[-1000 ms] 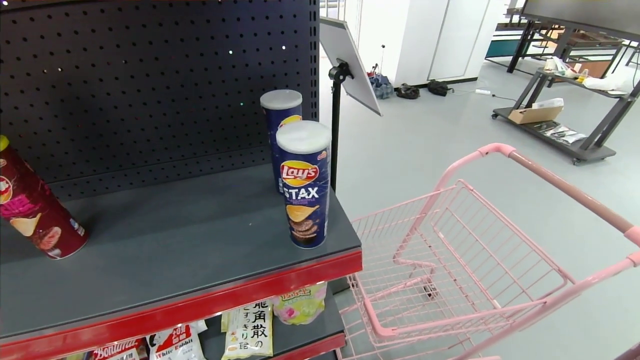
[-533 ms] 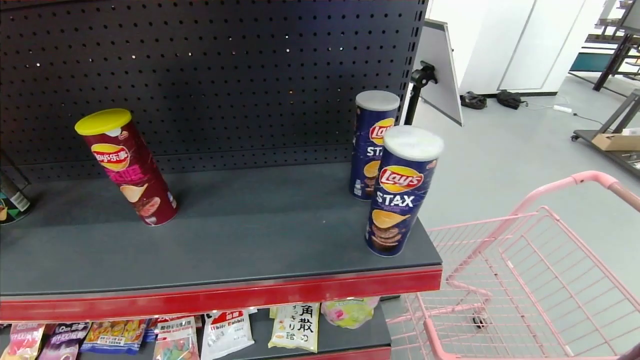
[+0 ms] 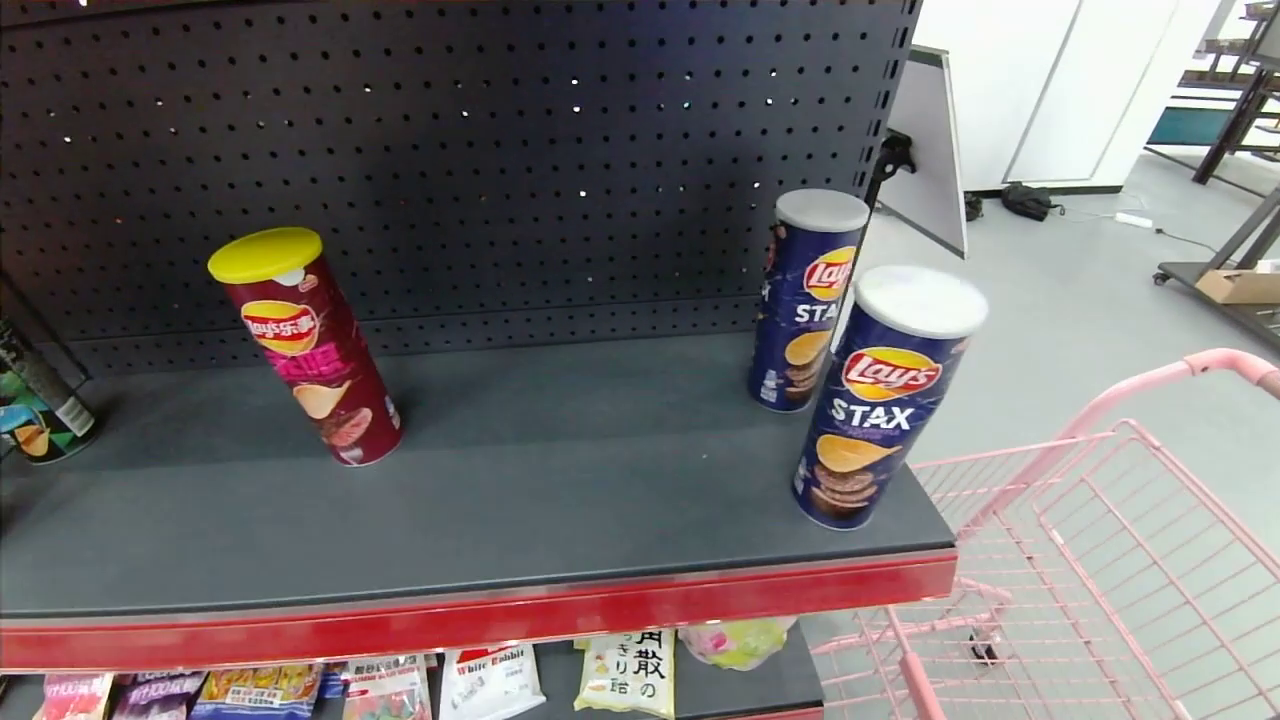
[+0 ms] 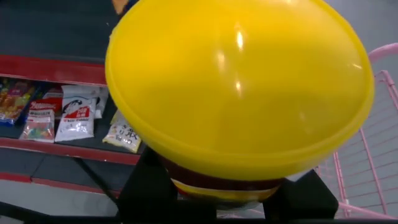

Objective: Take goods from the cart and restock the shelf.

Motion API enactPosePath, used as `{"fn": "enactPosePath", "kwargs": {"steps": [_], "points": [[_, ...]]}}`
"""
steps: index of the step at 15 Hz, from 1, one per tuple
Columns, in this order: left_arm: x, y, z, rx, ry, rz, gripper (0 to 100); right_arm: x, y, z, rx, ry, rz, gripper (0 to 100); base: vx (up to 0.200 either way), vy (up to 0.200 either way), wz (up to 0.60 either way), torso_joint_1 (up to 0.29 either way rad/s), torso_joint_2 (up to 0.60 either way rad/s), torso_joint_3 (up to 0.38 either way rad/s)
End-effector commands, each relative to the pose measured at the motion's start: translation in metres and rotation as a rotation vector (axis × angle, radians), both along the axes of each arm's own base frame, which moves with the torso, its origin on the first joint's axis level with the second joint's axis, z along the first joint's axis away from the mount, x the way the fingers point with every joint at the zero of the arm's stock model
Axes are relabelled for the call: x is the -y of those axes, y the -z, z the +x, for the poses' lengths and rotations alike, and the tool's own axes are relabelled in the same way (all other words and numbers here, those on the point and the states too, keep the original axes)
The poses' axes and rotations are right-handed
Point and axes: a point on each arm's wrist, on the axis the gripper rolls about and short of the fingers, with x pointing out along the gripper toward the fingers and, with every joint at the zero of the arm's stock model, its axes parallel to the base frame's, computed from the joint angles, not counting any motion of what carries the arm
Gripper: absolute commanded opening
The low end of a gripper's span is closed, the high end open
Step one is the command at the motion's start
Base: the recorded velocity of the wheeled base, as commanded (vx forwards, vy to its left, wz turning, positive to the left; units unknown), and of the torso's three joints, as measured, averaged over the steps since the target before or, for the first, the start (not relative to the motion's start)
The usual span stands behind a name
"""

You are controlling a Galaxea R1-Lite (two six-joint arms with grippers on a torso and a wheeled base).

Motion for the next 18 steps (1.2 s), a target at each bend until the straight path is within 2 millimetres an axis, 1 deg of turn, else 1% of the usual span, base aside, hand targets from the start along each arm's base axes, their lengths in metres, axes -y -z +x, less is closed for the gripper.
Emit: {"fn": "enactPosePath", "kwargs": {"steps": [1,12,18], "points": [[0.0000,0.0000,0.0001,-0.001,0.000,-0.001,100,0.0000,0.0000,-0.0043,0.029,0.003,-0.001,0,0.000,0.200,0.00,-0.007,0.00,0.002],[0.0000,0.0002,0.0001,-0.003,0.000,-0.001,100,0.0001,0.0024,-0.0036,0.014,-0.022,-0.001,0,0.000,0.200,0.00,0.005,0.00,0.003],[0.0000,0.0002,0.0001,-0.003,0.002,-0.002,100,0.0001,0.0018,-0.0030,0.011,-0.023,-0.003,0,0.000,0.000,0.00,0.000,0.00,0.000]]}}
